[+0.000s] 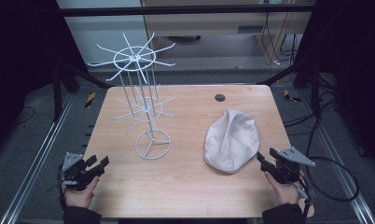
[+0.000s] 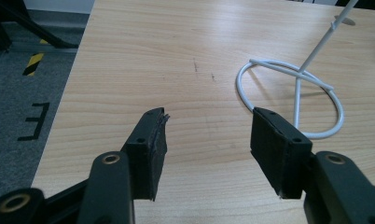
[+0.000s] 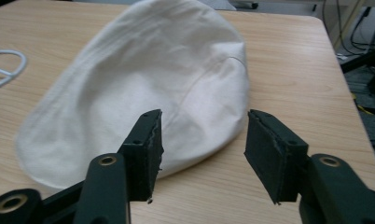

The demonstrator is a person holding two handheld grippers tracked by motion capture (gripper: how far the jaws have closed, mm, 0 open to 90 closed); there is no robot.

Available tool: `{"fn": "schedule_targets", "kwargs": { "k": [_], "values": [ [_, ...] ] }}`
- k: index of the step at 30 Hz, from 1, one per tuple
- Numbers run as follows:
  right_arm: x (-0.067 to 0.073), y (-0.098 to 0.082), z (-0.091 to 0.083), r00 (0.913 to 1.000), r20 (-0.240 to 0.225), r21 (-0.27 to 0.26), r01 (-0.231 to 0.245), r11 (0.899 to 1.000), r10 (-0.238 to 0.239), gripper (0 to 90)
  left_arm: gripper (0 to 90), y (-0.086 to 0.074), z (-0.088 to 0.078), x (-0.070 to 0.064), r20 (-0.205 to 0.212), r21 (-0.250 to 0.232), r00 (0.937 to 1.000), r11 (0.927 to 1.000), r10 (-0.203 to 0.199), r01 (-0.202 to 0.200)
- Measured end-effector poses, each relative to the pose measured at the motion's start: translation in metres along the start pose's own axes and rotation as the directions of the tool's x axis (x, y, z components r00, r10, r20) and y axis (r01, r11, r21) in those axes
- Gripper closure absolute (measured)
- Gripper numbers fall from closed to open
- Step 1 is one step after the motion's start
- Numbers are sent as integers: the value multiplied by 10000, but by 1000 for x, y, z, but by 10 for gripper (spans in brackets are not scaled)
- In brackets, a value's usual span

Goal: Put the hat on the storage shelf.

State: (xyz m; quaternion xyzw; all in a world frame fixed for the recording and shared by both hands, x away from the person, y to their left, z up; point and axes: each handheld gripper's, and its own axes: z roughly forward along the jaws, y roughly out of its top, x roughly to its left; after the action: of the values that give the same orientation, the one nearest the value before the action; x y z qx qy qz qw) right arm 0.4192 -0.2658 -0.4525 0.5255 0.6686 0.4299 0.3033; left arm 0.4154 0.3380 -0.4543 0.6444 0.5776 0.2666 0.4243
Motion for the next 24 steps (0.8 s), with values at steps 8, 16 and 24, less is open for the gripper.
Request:
{"fn": "schedule_targets", "kwargs": {
  "k": [8, 16, 24],
  "values": [
    [16, 7, -4, 9976, -646, 46, 266, 9996, -263, 596, 515, 0, -5, -8, 124, -67, 9992, 9992, 390, -390],
    [39, 17, -8, 9880, -1421, 86, 624, 9980, -606, 777, 705, 2, -7, -20, 449, 105, 9943, 9952, 963, -969],
    [64, 25, 1, 9682, -2295, 189, 1067, 9941, -995, 900, 812, 2, -5, -28, 750, 311, 9897, 9917, 1218, -1244]
  ]
}}
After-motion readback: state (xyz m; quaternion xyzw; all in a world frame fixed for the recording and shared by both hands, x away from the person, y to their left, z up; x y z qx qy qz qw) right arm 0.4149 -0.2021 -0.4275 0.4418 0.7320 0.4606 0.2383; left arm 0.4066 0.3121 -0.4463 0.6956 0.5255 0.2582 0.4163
